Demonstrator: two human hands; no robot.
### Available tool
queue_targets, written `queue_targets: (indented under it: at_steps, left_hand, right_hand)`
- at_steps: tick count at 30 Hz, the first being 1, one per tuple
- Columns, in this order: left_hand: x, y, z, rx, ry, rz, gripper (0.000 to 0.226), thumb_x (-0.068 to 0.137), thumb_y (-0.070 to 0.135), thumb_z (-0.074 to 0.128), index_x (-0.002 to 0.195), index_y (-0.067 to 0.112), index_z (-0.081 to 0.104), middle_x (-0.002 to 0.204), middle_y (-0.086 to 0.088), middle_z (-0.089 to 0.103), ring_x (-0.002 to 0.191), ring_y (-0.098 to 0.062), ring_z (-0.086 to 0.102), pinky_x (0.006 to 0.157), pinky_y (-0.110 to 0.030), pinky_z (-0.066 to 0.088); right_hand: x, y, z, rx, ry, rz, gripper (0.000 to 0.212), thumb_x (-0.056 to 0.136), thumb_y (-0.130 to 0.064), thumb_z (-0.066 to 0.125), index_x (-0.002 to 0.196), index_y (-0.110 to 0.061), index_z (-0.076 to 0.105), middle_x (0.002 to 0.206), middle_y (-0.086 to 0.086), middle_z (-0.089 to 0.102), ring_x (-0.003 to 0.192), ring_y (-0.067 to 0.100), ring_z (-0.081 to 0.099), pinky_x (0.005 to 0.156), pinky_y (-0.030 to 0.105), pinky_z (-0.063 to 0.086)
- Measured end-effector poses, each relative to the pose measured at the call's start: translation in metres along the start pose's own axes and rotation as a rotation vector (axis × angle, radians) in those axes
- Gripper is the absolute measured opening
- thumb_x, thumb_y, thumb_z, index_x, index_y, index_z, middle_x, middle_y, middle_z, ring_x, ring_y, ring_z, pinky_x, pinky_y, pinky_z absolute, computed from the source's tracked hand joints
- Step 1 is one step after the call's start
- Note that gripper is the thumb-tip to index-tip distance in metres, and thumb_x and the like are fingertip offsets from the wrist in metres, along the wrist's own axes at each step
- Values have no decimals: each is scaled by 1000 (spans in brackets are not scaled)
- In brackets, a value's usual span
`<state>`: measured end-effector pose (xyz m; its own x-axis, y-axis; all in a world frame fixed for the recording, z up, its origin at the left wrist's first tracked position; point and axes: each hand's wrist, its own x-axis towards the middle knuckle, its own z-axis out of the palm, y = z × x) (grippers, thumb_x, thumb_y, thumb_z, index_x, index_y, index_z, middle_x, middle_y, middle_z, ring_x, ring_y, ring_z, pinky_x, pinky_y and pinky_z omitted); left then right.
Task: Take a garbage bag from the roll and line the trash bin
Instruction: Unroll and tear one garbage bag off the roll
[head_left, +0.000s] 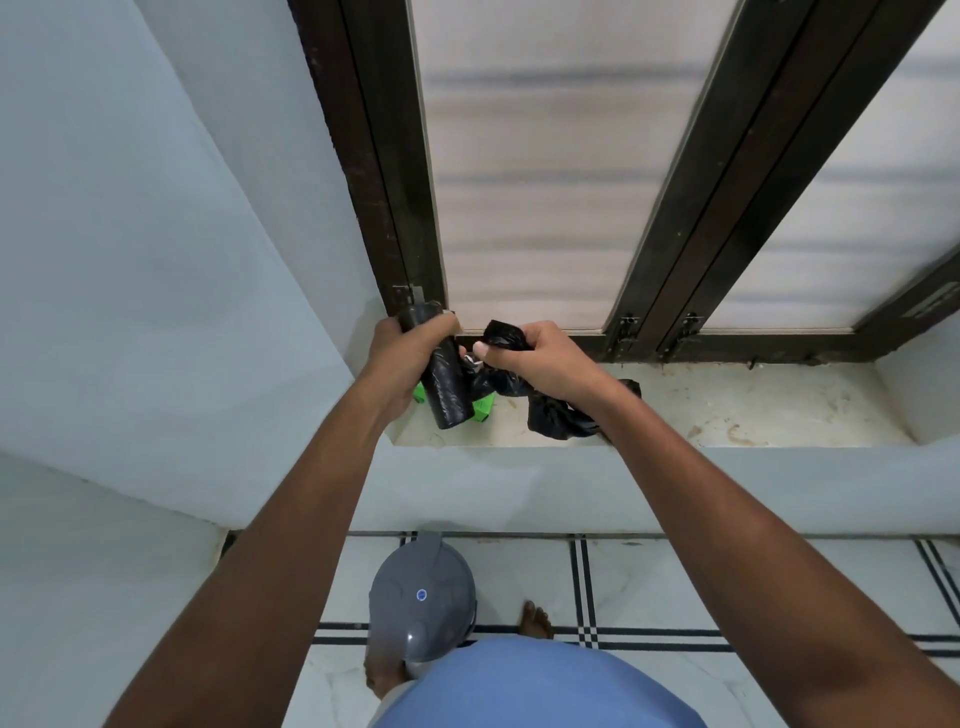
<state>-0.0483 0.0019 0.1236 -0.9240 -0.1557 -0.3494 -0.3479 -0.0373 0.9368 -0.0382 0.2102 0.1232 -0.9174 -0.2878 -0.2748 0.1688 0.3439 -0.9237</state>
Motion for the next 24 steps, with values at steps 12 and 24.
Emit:
queue_targets:
  at_steps: [12,24]
  left_hand:
    - [-7,8,5,306,-200,53,13,76,28,84,82,18,78,82,-3,75,84,-22,73,79,-37,55]
    - [-15,3,10,-190,-317,-64,12,83,14,74,90,5,68,98,-13,66,95,-28,65,92,-43,55]
  right_hand:
    - [15,10,17,220,136,38,49,103,-51,64,106,-3,74,103,35,77,81,35,62,77,48,47]
    - [7,6,19,146,85,-26,42,109,-48,65,77,-22,75,69,2,57,63,17,49,65,32,40]
